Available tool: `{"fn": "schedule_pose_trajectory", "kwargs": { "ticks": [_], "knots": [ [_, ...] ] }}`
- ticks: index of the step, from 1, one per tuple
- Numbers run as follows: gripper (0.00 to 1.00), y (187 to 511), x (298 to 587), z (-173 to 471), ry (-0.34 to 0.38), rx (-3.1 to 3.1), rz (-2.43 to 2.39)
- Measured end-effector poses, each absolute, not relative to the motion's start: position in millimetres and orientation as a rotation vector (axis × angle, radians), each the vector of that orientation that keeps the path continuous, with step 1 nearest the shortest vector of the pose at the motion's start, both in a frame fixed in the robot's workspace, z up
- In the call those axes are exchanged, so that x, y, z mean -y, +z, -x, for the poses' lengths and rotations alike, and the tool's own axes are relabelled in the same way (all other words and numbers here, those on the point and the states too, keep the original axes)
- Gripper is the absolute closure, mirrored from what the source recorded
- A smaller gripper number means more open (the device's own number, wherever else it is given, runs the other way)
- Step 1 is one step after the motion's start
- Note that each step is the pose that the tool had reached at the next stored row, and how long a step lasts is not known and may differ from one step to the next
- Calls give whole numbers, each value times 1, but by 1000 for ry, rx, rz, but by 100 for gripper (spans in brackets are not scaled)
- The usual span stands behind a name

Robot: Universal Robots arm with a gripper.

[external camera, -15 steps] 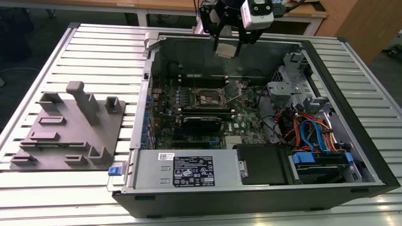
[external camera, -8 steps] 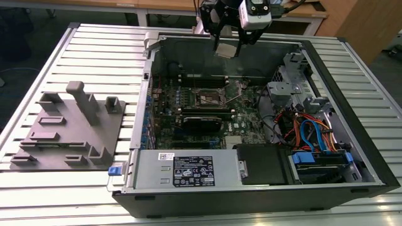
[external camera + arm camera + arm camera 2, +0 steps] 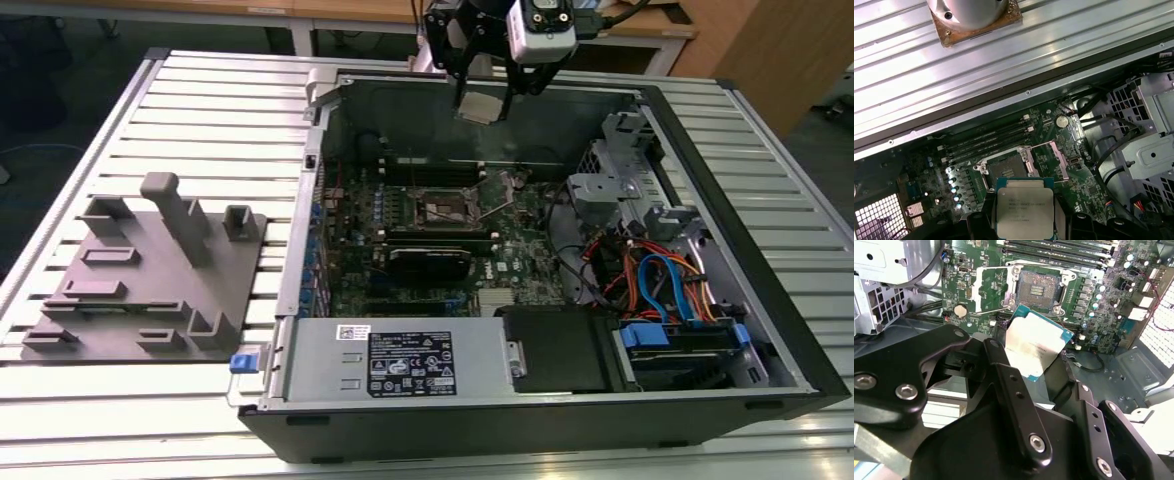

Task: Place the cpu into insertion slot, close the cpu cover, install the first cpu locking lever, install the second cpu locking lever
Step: 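Place the cpu into insertion slot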

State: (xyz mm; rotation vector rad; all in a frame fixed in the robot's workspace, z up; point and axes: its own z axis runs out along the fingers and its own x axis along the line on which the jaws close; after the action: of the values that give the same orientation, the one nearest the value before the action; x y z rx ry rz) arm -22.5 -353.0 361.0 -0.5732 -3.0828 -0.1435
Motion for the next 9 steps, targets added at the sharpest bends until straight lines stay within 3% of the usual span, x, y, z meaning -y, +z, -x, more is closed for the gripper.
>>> {"fn": "schedule_pose_trajectory", "kwargs": {
  "ticks": [9],
  "knots": [
    [45, 361, 353, 23, -144, 3081, 583]
  ]
}}
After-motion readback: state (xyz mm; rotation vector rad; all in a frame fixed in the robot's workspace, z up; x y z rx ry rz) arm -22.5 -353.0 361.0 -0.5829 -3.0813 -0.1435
